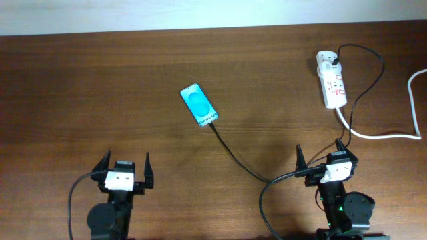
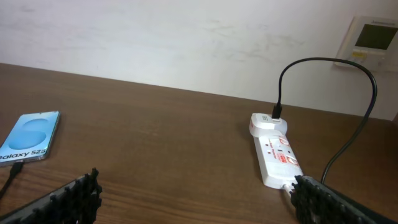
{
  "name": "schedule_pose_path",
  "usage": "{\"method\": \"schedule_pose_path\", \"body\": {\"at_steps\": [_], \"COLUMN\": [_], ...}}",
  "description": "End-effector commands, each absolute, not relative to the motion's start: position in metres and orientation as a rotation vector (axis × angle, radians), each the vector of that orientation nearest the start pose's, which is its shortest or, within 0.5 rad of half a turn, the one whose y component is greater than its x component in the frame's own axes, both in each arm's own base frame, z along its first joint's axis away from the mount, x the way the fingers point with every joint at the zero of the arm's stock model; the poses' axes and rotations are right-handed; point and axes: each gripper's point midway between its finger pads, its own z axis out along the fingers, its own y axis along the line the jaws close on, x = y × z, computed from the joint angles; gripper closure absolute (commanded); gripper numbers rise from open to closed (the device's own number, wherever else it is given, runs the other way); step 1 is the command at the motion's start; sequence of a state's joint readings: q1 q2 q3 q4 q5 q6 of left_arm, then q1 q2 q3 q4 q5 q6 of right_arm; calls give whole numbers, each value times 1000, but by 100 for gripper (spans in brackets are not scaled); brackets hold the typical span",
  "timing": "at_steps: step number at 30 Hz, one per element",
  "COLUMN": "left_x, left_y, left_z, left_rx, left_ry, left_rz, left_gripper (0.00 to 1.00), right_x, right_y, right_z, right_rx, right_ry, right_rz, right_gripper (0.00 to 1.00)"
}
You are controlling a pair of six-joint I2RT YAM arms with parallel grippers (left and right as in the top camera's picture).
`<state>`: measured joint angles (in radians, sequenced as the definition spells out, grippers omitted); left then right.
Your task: Plug charger to phone and switch on socket
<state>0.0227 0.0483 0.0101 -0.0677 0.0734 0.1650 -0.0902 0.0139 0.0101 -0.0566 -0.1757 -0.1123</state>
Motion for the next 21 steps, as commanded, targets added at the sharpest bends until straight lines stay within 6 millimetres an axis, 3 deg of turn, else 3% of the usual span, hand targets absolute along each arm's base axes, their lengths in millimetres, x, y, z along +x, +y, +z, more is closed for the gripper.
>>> {"method": "schedule_pose_path", "body": {"at_steps": [1,21], "left_x": [246,246], "left_y": [-7,-7], "left_z": [155,158], "left_rx": [182,180], "left_ry": [1647,1635], "left_rz": [94,96], "left_gripper": [1,1], "right_x": [245,245], "right_y": [10,10], "right_z": [160,160], "right_rx": [-164,-164], "right_ry": [1625,1625], "right_rz": [-5,-5], "right_gripper": [2,2]}}
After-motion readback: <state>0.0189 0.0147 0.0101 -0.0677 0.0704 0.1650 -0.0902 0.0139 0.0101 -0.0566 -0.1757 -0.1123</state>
